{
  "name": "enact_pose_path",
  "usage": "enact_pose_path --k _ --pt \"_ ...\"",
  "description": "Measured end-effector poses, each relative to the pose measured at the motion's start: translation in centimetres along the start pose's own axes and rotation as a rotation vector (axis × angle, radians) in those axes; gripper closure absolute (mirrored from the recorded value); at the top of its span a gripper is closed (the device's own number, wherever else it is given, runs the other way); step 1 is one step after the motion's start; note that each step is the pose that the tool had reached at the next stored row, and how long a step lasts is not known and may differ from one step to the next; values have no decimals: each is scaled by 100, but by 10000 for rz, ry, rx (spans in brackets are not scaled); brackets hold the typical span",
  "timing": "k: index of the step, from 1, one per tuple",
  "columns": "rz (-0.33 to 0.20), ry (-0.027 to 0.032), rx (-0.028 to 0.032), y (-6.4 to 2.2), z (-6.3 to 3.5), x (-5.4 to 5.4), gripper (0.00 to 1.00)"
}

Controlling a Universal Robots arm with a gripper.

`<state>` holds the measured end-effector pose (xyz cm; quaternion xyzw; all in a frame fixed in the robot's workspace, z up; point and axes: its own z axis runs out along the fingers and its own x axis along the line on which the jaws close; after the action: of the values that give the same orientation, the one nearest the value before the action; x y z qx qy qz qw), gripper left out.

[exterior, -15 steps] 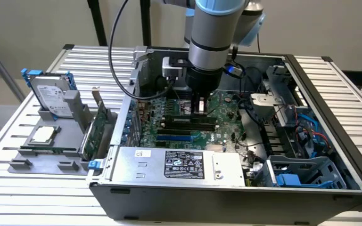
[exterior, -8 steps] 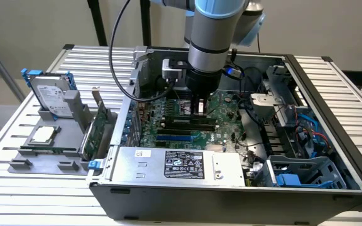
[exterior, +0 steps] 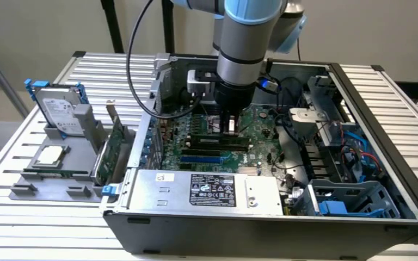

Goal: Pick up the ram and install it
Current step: 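Insert the ram into the slot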

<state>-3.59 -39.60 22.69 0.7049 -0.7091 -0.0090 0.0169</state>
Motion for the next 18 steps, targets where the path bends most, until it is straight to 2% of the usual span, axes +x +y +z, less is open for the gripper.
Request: enact_pose_path --k 18 --pt "-116 3 2 3 24 -13 100"
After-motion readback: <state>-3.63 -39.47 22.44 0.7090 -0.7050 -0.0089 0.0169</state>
